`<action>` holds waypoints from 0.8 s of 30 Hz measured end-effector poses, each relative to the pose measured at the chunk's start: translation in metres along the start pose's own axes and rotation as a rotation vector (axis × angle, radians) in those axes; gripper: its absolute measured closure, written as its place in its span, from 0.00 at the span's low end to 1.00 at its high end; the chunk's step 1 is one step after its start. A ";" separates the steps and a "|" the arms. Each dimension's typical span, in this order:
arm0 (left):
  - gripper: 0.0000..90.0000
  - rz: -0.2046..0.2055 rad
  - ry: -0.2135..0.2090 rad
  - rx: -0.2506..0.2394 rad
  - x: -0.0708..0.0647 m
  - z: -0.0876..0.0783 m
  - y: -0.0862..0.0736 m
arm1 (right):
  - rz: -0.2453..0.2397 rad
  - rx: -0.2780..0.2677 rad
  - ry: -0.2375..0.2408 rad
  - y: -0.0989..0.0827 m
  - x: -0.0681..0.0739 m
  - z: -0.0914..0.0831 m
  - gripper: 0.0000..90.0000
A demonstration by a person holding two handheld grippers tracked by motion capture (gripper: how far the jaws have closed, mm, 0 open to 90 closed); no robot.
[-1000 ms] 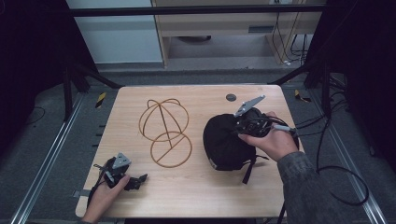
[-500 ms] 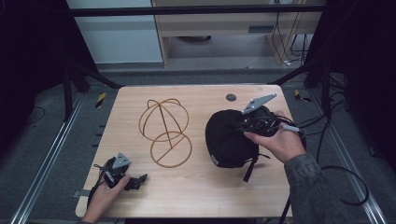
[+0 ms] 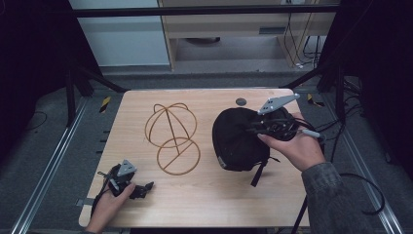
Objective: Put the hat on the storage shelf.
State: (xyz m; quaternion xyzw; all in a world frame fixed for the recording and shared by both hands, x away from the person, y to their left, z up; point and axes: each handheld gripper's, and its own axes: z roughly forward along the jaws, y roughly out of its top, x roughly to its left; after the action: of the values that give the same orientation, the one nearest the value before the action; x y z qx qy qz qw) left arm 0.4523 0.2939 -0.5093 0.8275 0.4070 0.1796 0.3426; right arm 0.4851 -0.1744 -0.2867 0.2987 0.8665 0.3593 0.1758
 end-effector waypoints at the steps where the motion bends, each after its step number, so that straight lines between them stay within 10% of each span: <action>1: 0.00 0.000 0.000 0.000 0.000 0.000 0.000 | 0.000 0.000 0.000 0.000 0.000 0.000 0.82; 24: 0.00 0.003 0.000 0.000 0.000 0.000 0.000 | -0.010 -0.139 -0.008 0.021 0.015 -0.030 0.82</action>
State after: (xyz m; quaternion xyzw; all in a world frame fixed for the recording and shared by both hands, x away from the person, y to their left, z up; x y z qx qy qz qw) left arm 0.4523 0.2940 -0.5092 0.8281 0.4059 0.1800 0.3421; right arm 0.4664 -0.1690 -0.2521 0.2829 0.8402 0.4164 0.2015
